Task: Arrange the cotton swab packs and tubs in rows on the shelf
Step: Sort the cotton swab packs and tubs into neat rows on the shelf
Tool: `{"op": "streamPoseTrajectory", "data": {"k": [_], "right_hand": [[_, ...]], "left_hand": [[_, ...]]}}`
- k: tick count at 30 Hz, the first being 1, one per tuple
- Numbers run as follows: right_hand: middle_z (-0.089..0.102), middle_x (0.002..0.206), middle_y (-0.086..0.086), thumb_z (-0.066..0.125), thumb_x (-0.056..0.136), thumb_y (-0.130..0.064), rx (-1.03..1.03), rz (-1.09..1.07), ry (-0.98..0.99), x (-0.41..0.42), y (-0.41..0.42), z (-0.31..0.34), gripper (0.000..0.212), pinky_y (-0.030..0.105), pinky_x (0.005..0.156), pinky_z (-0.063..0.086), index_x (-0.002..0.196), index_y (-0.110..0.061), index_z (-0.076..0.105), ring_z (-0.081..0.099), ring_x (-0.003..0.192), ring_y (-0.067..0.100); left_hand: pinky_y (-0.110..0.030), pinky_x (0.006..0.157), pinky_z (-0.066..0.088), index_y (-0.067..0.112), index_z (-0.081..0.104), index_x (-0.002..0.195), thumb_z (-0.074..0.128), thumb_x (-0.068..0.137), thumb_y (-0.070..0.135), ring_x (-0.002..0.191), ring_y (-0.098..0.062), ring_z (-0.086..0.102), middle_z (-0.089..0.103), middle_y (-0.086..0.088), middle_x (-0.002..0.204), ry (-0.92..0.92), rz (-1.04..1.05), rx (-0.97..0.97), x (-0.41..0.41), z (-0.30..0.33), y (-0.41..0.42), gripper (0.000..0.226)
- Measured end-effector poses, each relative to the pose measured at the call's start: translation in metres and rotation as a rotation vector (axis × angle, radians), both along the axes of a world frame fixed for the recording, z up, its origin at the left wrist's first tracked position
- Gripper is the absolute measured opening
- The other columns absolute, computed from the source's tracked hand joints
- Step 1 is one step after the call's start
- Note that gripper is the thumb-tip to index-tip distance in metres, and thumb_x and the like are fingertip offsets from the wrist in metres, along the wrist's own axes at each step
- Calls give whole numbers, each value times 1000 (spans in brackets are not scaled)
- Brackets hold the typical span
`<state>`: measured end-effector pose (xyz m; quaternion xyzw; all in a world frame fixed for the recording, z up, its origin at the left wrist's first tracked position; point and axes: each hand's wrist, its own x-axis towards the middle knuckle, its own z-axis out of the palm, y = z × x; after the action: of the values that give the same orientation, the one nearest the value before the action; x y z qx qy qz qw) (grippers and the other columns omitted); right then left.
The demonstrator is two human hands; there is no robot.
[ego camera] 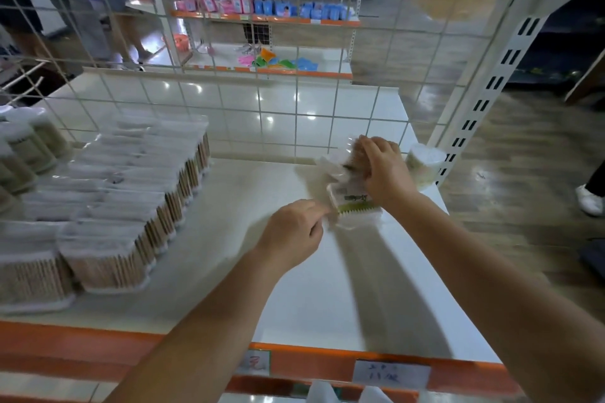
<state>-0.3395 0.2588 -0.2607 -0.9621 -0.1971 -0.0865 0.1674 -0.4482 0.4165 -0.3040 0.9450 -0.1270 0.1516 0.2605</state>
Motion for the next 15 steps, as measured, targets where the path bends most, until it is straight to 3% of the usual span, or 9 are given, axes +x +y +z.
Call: {"op": "streamPoseTrajectory", "data": {"k": [4,8,12,15], "right_hand": [[46,132,9,52,80,-2,-32,37,-96,-8,2,-2,60,37,94,31,137,-13,38,37,118,31],[61,112,13,68,62,-1,44,77,-240,-19,3,-13,63,39,83,40,123,-9,56,52,99,40],[61,110,11,70,65,-1,274,38,-169,-37,2,-17,57,34,89,35,120,-10,59,50,100,35],[62,91,4,73,65,-2,596,13,-36,-57,5,-13,51,16,74,40,114,-8,60,54,80,18]], "left_hand": [[-34,63,54,7,69,94,36,79,16,73,-27,62,67,-8,82,-17,6,-6,1,0,1,37],[-38,63,54,7,68,91,32,78,22,74,-31,62,67,-11,82,-27,11,-3,3,-3,1,42],[-36,75,50,6,67,102,37,82,21,86,-31,61,67,-12,94,9,53,-112,2,-4,2,39],[-27,82,47,10,67,105,57,86,10,89,-18,63,69,-7,99,95,169,-413,0,0,5,22]]}}
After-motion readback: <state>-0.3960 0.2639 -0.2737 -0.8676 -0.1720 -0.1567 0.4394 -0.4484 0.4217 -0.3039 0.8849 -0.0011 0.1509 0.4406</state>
